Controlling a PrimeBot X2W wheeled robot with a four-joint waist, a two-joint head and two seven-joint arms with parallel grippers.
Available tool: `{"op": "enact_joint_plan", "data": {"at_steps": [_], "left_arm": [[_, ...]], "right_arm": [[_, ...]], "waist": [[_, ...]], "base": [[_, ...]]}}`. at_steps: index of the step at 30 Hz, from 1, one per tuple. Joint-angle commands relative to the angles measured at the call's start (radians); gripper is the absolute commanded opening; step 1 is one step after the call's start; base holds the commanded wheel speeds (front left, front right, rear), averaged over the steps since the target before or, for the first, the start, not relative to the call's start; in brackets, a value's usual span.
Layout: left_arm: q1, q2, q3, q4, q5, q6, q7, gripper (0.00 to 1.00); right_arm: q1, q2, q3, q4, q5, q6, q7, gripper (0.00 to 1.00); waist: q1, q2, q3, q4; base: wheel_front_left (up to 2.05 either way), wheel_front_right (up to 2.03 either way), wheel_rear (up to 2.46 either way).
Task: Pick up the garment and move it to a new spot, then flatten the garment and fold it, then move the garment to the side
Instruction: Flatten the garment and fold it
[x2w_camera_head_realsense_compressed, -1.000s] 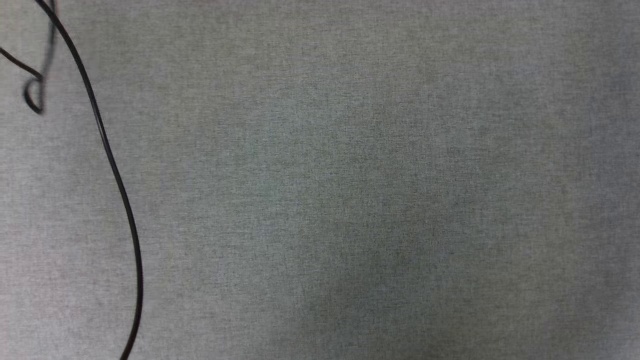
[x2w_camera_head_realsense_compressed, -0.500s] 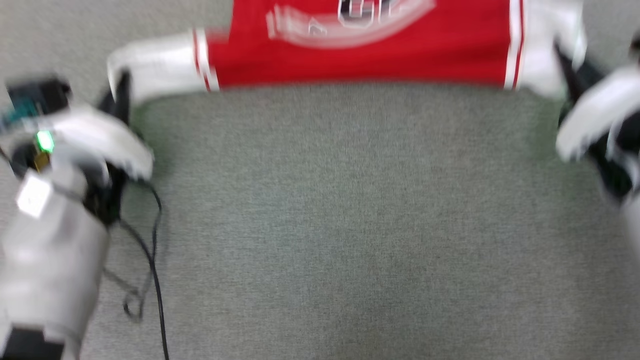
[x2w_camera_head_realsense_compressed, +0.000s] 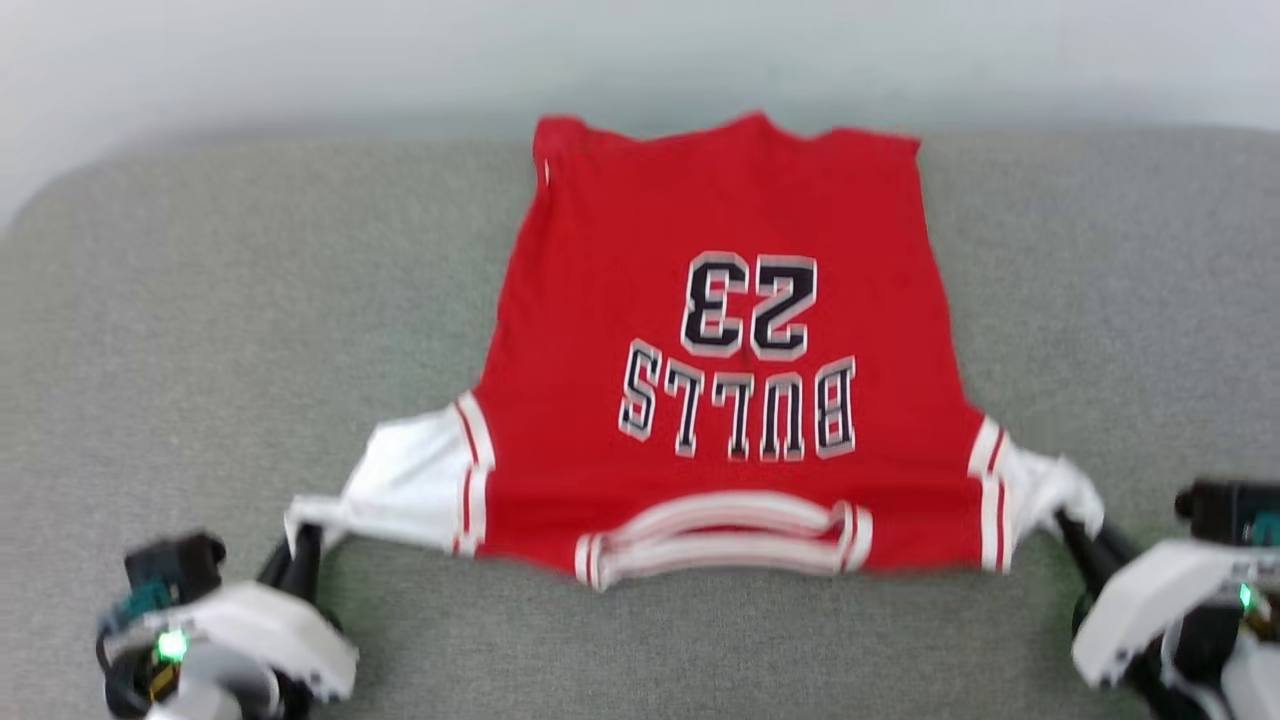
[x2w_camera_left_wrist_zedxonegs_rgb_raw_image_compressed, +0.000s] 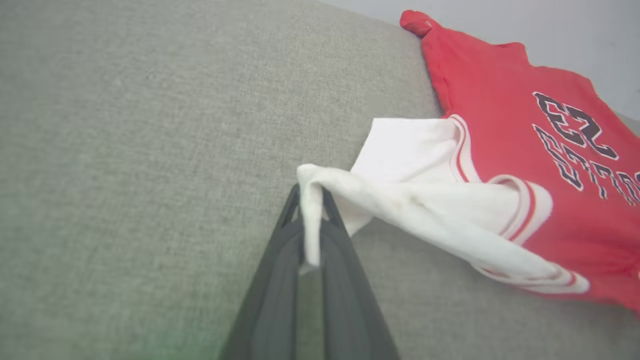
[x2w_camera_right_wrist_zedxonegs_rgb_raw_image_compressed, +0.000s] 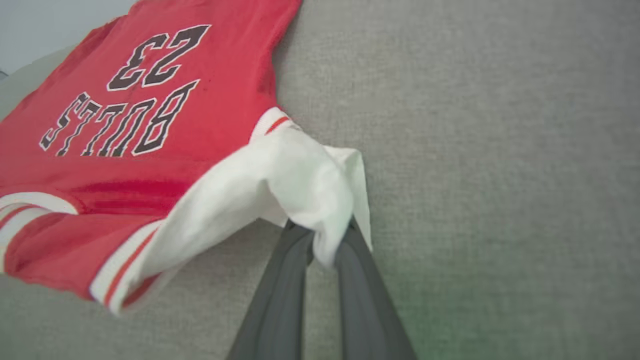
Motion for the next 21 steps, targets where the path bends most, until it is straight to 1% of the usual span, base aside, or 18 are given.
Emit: {"op": "enact_joint_plan", "data": {"at_steps": [1, 5, 10, 14, 16, 17, 18, 19, 20, 21], "left_arm": [[0.054, 0.015, 0.012, -0.017, -0.006, 0.021, -0.007, 0.0], [0.198, 0.02, 0.011, -0.109, -0.024, 0.071, 0.021, 0.0], [0.335, 0.035, 0.009, -0.228, -0.029, 0.13, 0.046, 0.0], [0.386, 0.037, -0.006, -0.312, -0.016, 0.166, 0.062, 0.0], [0.396, 0.038, -0.009, -0.34, -0.01, 0.181, 0.068, 0.0], [0.4, 0.038, -0.011, -0.352, -0.012, 0.183, 0.071, 0.0], [0.401, 0.04, -0.015, -0.361, -0.01, 0.182, 0.076, 0.0], [0.4, 0.044, -0.018, -0.369, -0.005, 0.182, 0.077, 0.0], [0.396, 0.045, -0.022, -0.377, -0.001, 0.183, 0.079, 0.0], [0.39, 0.045, -0.024, -0.384, 0.002, 0.184, 0.076, 0.0]], "right_arm": [[0.054, 0.003, -0.028, -0.018, -0.012, -0.005, 0.011, 0.0], [0.206, 0.06, -0.093, -0.088, -0.06, -0.005, 0.063, 0.0], [0.356, 0.14, -0.169, -0.169, -0.115, -0.004, 0.119, 0.0], [0.425, 0.191, -0.204, -0.221, -0.158, -0.004, 0.157, 0.0], [0.439, 0.198, -0.206, -0.243, -0.18, -0.004, 0.169, 0.0], [0.44, 0.205, -0.204, -0.251, -0.183, -0.004, 0.182, 0.05], [0.437, 0.214, -0.206, -0.259, -0.18, -0.004, 0.192, 0.3], [0.432, 0.216, -0.208, -0.269, -0.182, -0.004, 0.2, 0.66], [0.426, 0.22, -0.209, -0.28, -0.174, -0.004, 0.21, 1.0], [0.417, 0.219, -0.212, -0.294, -0.171, -0.004, 0.207, 1.0]], "waist": [[0.0004, -0.0001, -0.058, 0.01], [0.0004, -0.0001, -0.112, 0.015], [0.0004, -0.0001, -0.146, 0.023], [0.0004, -0.0001, -0.153, 0.033], [0.0004, -0.0001, -0.15, 0.034], [0.0004, -0.0001, -0.148, 0.035], [0.0004, -0.0001, -0.146, 0.035], [0.0004, -0.0001, -0.146, 0.036], [0.0004, -0.0001, -0.143, 0.038], [0.0004, -0.0001, -0.14, 0.04]], "base": [[0.0, 0.0, 0.0], [0.0, 0.0, 0.0], [0.0, 0.0, 0.0], [0.0, 0.0, 0.0], [0.0, 0.0, 0.0], [0.0, 0.0, 0.0], [0.0, 0.0, 0.0], [0.0, 0.0, 0.0], [0.0, 0.0, 0.0], [0.0, 0.0, 0.0]]}}
